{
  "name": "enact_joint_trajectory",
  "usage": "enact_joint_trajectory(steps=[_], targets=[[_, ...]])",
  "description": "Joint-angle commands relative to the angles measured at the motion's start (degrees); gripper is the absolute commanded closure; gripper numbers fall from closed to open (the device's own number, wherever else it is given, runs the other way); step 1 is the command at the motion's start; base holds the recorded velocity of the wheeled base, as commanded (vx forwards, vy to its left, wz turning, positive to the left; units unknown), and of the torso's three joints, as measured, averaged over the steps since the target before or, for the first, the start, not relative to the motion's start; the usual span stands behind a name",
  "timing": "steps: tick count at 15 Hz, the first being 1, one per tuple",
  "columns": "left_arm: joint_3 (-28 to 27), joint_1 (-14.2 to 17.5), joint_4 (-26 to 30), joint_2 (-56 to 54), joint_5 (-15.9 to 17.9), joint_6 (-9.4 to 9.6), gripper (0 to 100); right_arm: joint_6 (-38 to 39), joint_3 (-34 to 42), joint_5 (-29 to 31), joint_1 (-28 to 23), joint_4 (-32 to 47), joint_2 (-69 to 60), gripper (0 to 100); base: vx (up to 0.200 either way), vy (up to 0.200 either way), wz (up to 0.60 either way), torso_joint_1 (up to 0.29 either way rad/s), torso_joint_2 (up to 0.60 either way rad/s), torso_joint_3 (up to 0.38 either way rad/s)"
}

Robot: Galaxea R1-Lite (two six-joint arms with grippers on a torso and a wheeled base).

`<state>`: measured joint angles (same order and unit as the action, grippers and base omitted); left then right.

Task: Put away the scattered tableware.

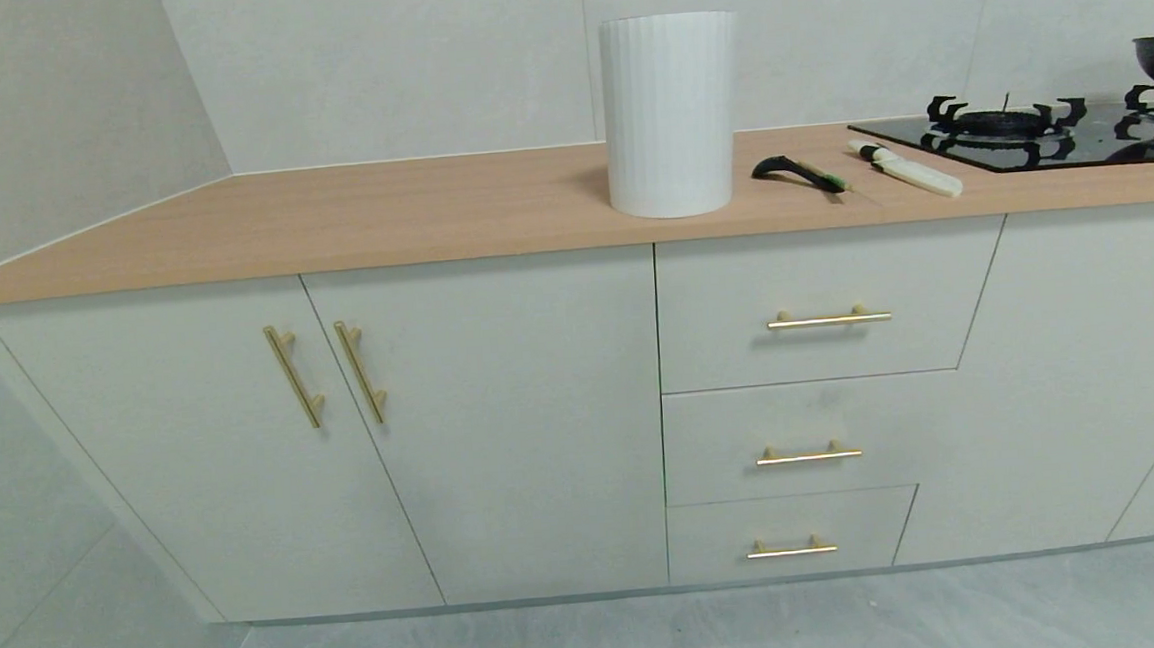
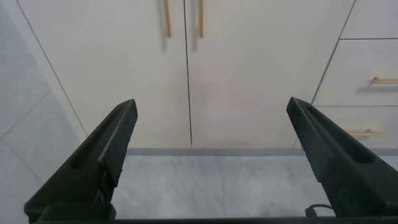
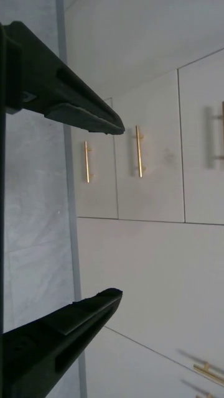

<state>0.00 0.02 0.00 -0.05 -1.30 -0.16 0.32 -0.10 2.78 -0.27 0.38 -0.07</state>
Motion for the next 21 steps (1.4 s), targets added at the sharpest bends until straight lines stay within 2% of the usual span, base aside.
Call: enact_joint_trajectory(steps=[1, 2, 15, 17, 21], targets=[[0.00, -0.02, 0.00, 0.05, -0.01, 0.07, 0, 0.03, 0.01, -0.05, 0.00, 0.06, 0.07, 0, 0.200, 0.000, 0.00, 0.012, 0.00, 0.002], [0.00, 0.06, 0.00, 0.05, -0.01, -0.02, 0, 0.03, 0.01, 0.03, 0.00, 0.06, 0.07, 0, 0.200, 0.000, 0.00, -0.007, 0.00, -0.002], [0.00, 0.06, -0.09, 0.05, -0.01, -0.02, 0, -1.37, -0.69, -1.81, 0.09, -0.11, 0.07, 0, 0.000, 0.000, 0.00, 0.000, 0.00, 0.000], [0.00, 0.06, -0.09, 0.05, -0.01, -0.02, 0, 0.47, -7.02, -6.65, 0.27, -0.29, 1.04, 0, 0.000, 0.000, 0.00, 0.000, 0.00, 0.000], [0.00, 0.06, -0.09, 0.05, -0.01, -0.02, 0, 0.21, -12.47, -8.93, 0.44, -0.11, 14.14, 0, 0.000, 0.000, 0.00, 0.000, 0.00, 0.000]])
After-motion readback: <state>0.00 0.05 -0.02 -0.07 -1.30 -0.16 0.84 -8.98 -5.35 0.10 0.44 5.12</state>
